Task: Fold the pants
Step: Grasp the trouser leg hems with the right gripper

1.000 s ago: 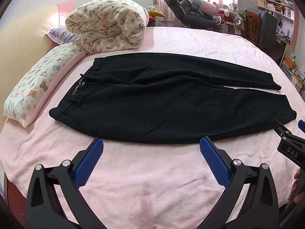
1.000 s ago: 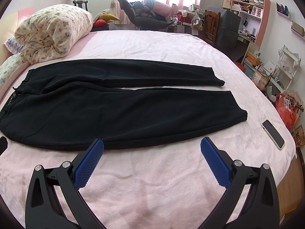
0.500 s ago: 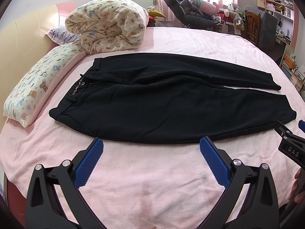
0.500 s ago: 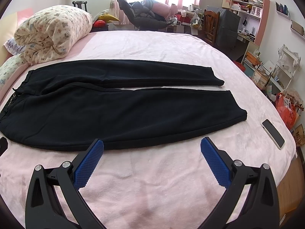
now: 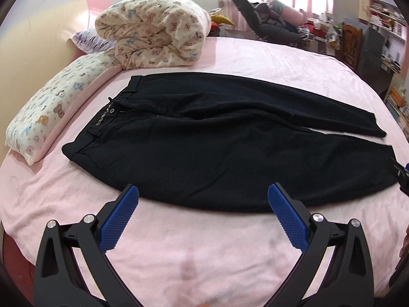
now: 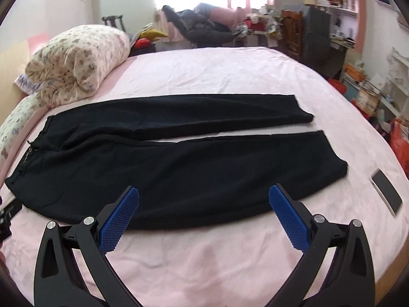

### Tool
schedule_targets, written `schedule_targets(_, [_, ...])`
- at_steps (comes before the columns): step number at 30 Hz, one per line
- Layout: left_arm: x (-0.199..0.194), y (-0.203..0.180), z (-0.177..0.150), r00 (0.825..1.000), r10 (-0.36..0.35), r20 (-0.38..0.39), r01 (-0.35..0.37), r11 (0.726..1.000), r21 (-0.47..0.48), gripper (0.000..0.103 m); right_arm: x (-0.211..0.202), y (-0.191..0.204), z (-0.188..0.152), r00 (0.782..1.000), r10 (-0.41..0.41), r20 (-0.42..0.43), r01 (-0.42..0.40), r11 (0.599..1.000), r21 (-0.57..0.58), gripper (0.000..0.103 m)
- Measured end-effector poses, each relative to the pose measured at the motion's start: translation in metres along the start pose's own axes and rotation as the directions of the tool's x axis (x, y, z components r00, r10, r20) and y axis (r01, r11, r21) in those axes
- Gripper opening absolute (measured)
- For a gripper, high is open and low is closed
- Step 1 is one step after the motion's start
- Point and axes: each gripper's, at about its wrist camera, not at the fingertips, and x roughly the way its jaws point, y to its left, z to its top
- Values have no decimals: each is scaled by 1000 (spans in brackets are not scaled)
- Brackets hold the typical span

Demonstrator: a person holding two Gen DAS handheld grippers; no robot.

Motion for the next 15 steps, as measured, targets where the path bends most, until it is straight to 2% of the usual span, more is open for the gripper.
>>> schedule_targets(2, [11,-7,7,1000,-6,-26,6,1000,-1,101,4,-10,1,1000,15,-8,-16,999,-30,102])
schedule_targets(5, [17,-18,16,996,-43,-78,43,999,-3,101,0,-33,13,995,102,-11,-102,995,-4,102])
schedule_targets(7, [16,-22,24,993,-70,-91,68,997,-29,101,-1,-61,30,977,209,-30,-207,976,70,102])
schedule_targets(9, [13,-24,36,990,-92,-103,85,994,-70,101,6,-89,50,962,264,-73,-253,958,136,102])
schedule_targets(12, [13,-26,57,988,-101,-120,85,987,-133,101,20,-128,79,949,295,-113,-269,942,202,102])
schedule_targets(15, [26,-35,74,967,-121,-225,91,986,-139,101,45,-166,112,929,309,-204,-257,934,247,102])
